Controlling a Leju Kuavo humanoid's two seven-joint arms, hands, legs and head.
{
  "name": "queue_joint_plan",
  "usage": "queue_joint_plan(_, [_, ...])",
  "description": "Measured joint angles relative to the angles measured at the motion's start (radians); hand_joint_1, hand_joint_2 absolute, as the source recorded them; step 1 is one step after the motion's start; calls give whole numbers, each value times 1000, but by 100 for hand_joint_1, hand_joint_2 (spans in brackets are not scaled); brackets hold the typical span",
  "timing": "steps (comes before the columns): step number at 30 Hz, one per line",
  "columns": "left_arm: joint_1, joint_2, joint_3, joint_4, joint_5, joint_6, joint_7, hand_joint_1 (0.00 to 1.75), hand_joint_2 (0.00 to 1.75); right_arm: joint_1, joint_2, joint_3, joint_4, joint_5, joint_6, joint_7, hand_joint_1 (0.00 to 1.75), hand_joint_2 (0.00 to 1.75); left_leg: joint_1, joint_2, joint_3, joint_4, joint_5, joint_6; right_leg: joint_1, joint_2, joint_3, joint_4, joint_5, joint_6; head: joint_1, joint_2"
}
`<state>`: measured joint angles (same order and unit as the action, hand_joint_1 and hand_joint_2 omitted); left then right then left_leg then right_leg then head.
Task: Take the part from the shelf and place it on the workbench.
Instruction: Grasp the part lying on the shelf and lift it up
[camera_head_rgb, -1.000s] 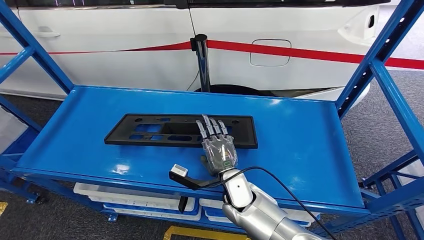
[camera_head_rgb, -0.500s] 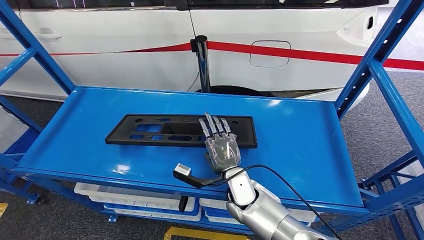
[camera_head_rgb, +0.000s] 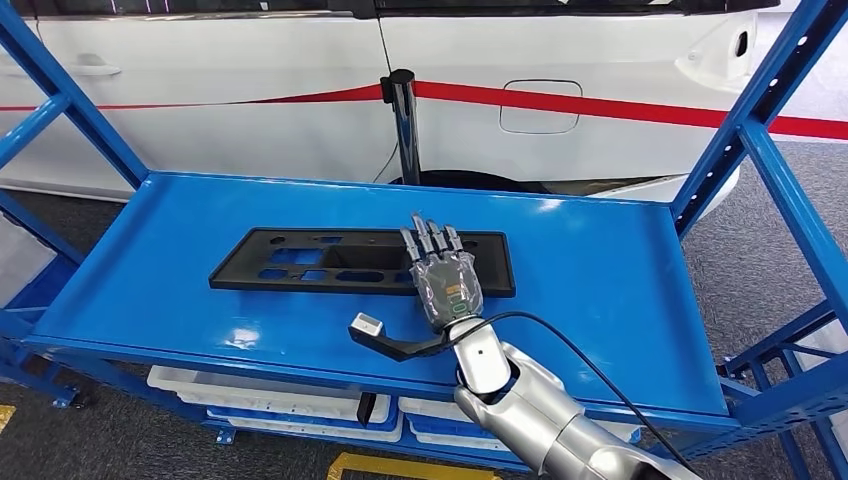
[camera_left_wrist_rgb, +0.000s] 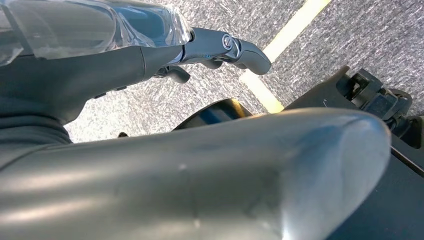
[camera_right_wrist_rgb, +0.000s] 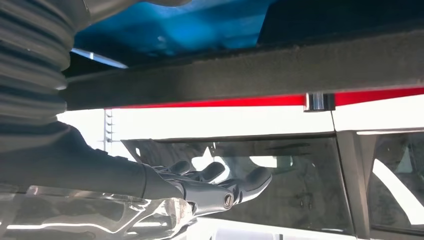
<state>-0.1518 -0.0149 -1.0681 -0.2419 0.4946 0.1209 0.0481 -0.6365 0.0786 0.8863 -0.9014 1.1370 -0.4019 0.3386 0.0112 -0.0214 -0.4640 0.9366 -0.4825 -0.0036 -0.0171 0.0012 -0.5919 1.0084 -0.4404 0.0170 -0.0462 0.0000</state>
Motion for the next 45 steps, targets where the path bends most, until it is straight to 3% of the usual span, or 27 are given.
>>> queue_joint_plan(24, [-5,-10,0,0,-7,-4,-9,0,0,-36,13,10,17,-46,98,-15,0,175,0,0,-1,0,0,0,0,0,-1,0,0,0,0,0])
queue_joint_plan(45, [-5,-13,0,0,-23,-11,2,0,0,-84,7,8,130,-87,109,26,0,175,0,0,2,0,0,0,0,0,3,0,0,0,0,0])
